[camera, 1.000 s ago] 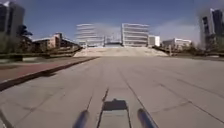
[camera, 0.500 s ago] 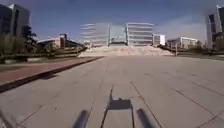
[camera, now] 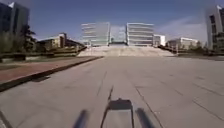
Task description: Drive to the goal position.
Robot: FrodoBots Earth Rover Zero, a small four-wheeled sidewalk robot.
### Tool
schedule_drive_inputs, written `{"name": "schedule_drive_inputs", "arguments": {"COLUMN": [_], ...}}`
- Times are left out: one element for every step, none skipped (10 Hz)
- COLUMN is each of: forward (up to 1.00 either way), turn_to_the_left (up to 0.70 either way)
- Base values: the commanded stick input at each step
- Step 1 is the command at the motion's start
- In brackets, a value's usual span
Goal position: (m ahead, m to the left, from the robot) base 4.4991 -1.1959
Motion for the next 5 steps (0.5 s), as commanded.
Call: {"name": "schedule_drive_inputs", "arguments": {"forward": [0.70, 0.70, 0.70, 0.70, 0.70], "turn_to_the_left": [0.00, 0.00, 0.00, 0.00, 0.00]}}
